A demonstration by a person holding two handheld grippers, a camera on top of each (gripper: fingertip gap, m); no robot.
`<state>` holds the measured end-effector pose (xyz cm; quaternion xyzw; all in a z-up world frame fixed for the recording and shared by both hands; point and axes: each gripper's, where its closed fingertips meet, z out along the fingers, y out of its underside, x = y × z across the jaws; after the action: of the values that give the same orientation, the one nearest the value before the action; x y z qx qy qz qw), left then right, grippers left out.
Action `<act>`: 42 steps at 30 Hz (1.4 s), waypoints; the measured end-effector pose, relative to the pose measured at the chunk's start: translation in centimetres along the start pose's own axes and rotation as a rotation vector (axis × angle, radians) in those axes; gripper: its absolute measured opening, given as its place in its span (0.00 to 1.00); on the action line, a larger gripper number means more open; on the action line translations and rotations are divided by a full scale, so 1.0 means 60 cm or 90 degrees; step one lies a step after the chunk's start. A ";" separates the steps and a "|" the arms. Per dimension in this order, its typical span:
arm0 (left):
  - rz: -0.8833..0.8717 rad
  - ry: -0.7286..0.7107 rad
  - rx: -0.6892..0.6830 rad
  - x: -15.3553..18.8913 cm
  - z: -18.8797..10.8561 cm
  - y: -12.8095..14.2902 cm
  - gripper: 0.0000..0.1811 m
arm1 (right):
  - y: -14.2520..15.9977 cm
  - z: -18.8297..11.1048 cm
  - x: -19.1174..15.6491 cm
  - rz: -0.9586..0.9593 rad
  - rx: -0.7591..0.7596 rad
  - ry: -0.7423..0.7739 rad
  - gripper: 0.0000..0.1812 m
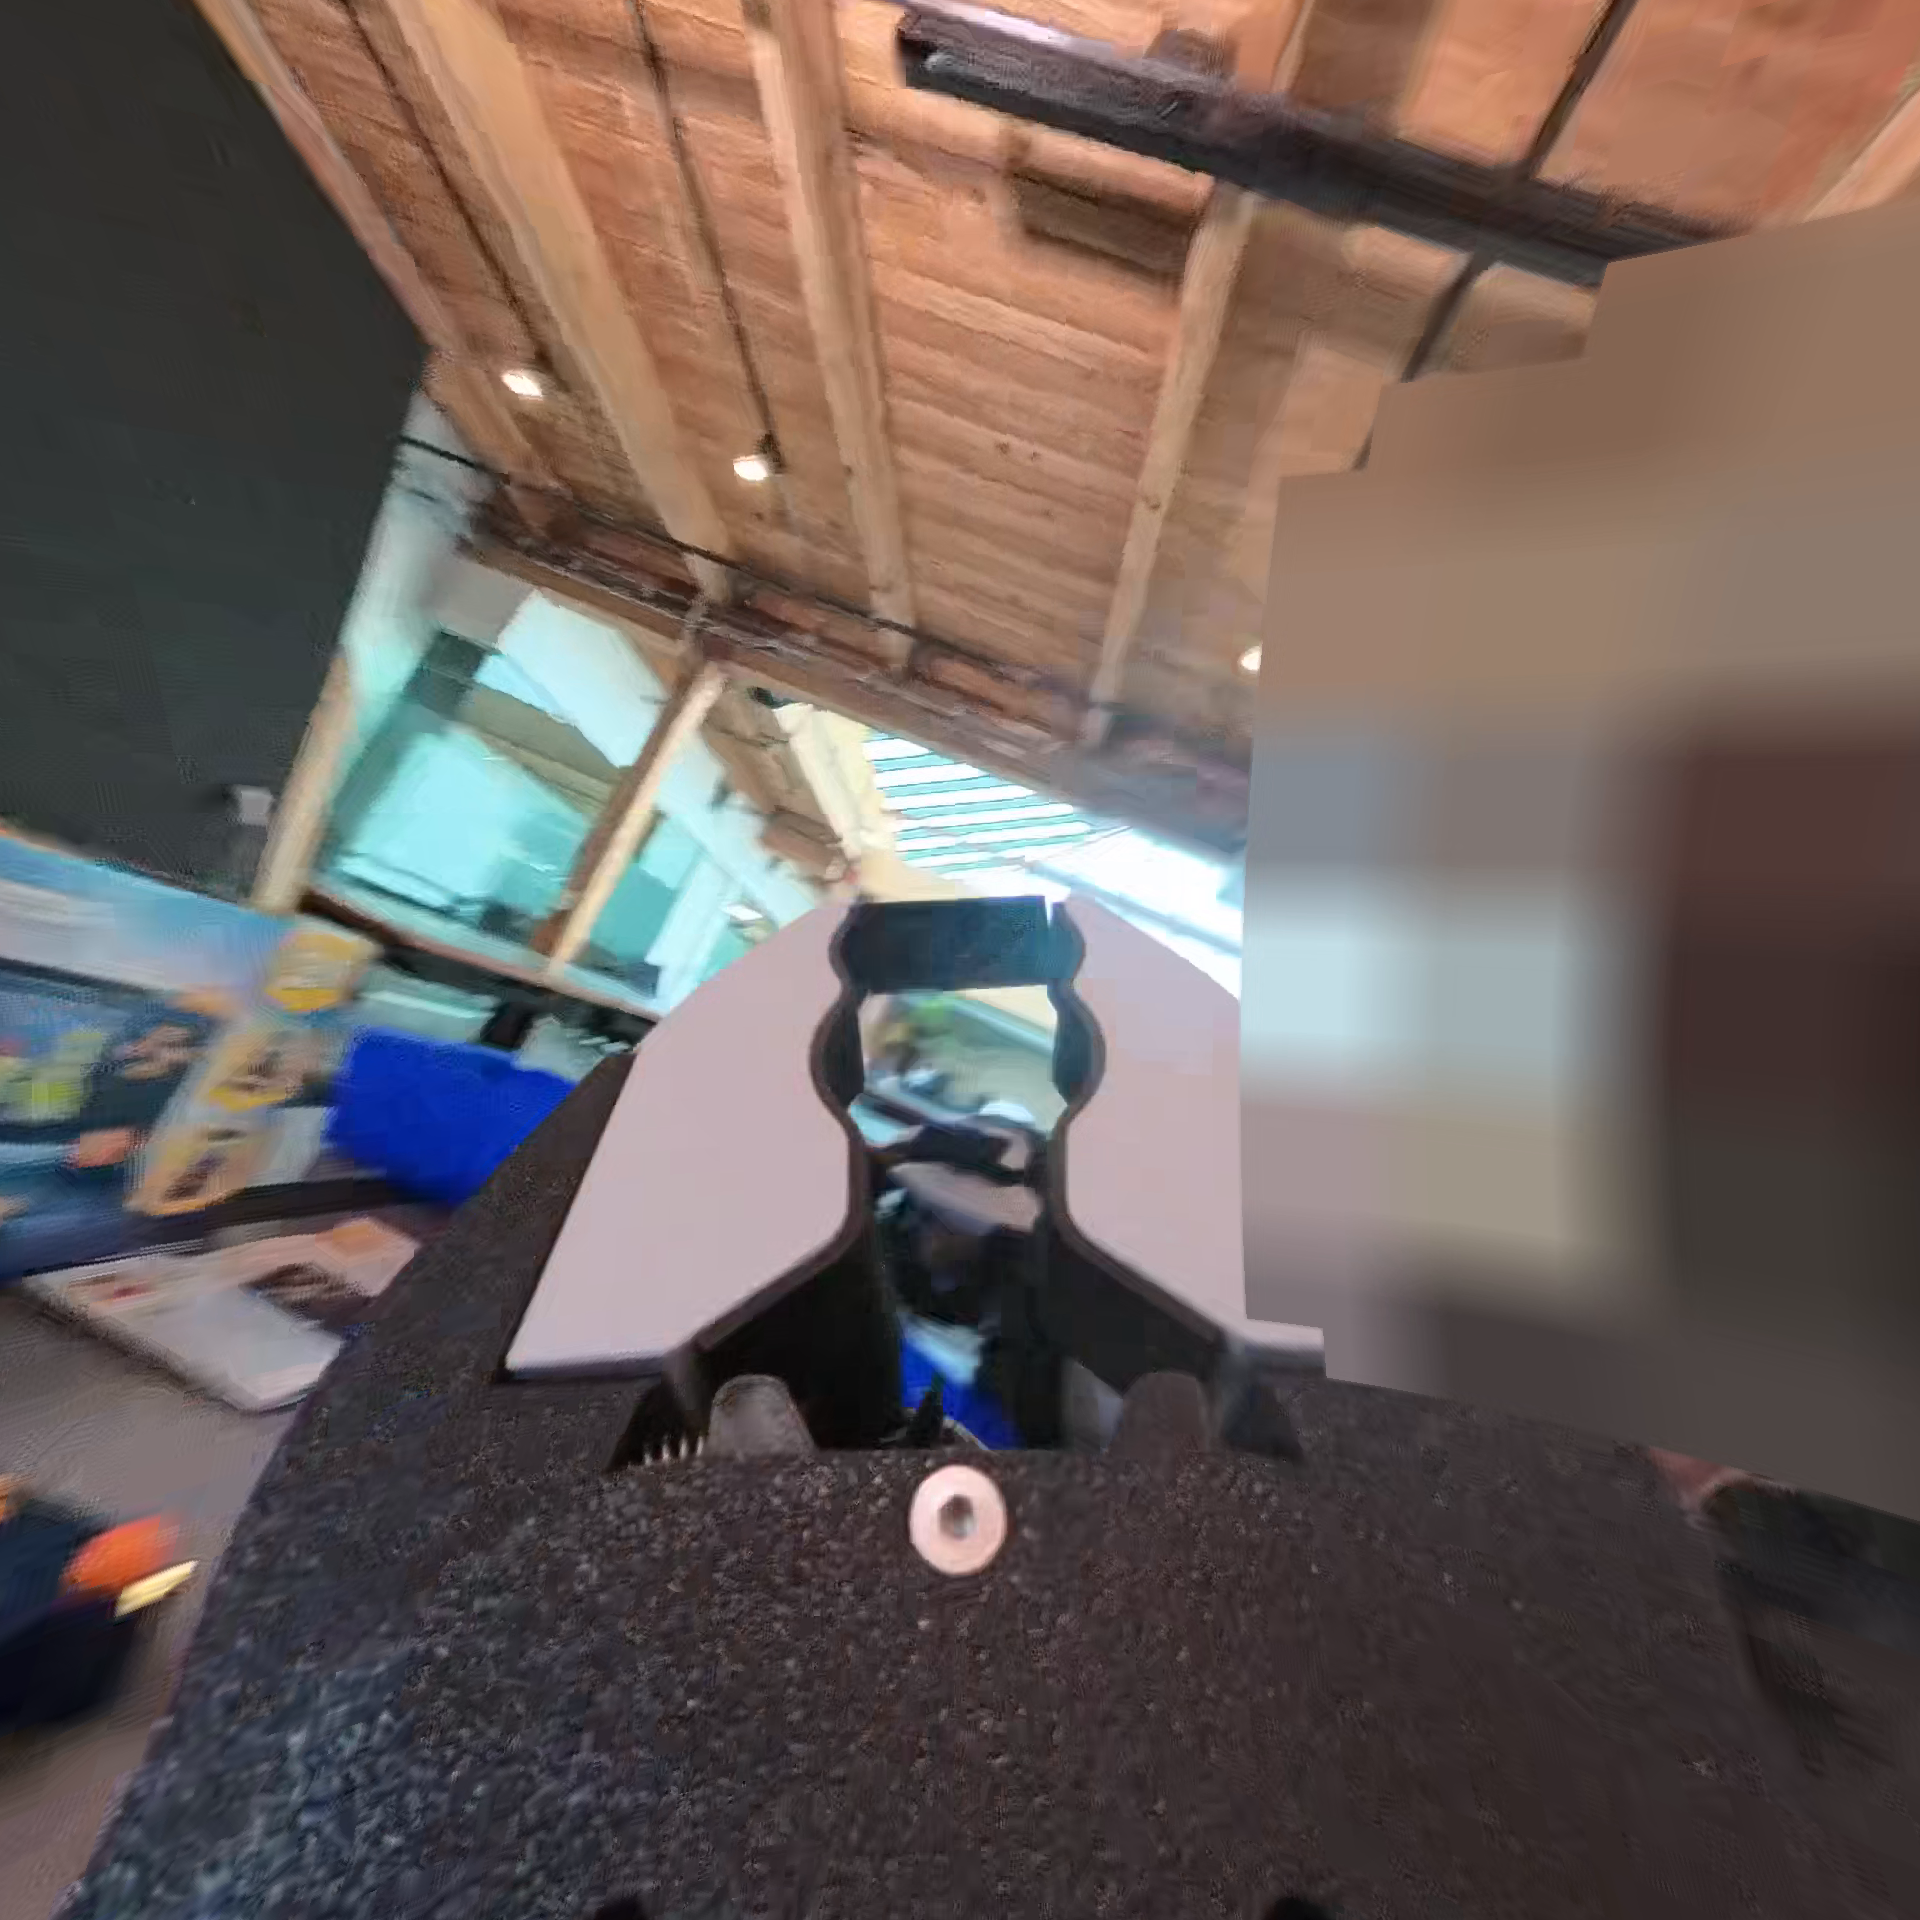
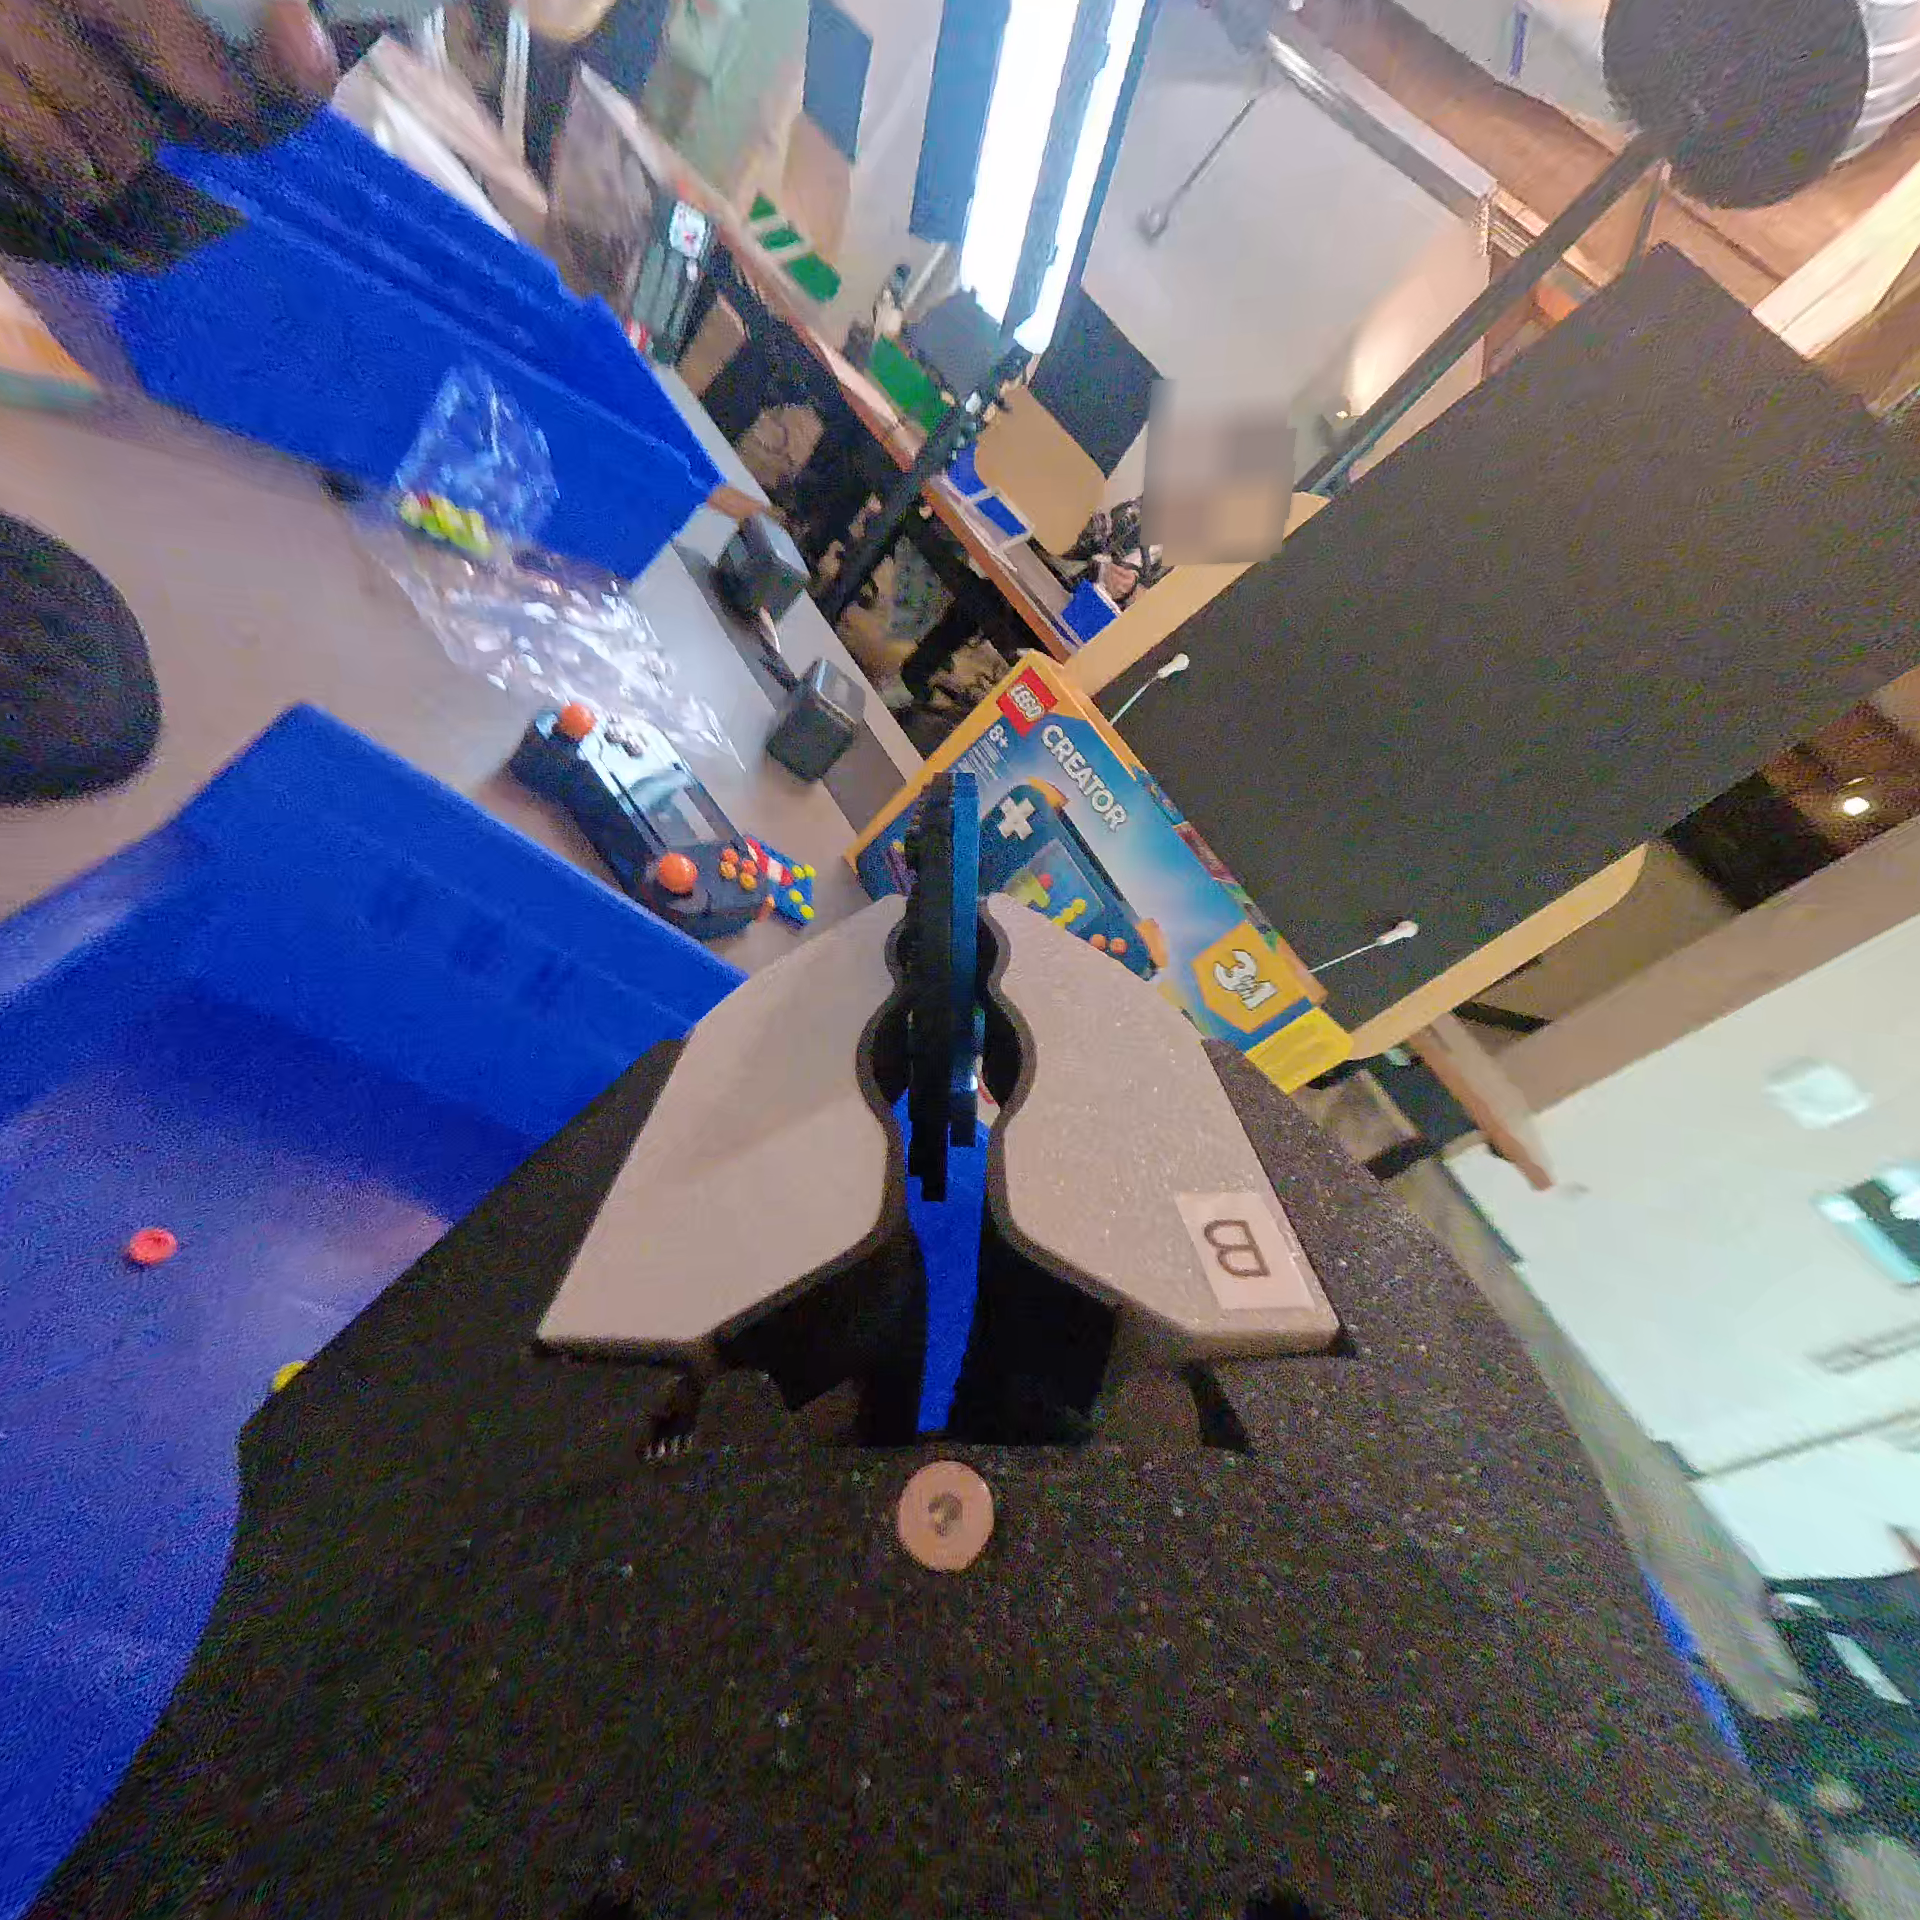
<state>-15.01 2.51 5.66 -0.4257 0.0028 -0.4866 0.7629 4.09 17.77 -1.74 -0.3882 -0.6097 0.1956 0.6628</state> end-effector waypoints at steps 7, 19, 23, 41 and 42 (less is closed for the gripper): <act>0.400 -0.800 -0.418 -0.187 -0.321 -0.213 0.18 | -0.005 -0.029 0.043 0.131 0.115 0.016 0.05; 0.180 -0.794 -0.454 -0.287 -0.409 -0.205 0.19 | 0.003 -0.022 0.013 0.080 0.054 -0.011 0.05; 0.199 -0.812 -0.433 -0.292 -0.419 -0.217 0.32 | 0.005 -0.024 0.011 0.079 0.050 -0.016 0.05; 0.495 -0.149 -0.282 -0.016 0.070 0.134 0.65 | -0.029 0.003 -0.018 -0.426 -0.074 0.142 0.05; 0.454 -0.118 -0.300 -0.006 0.087 0.171 0.61 | -0.033 0.004 -0.023 -0.443 -0.071 0.138 0.05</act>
<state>-5.43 7.84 2.15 -0.6021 0.1921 -0.1388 0.7625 3.18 15.61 -1.19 -0.2115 -0.6411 -0.1173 0.7284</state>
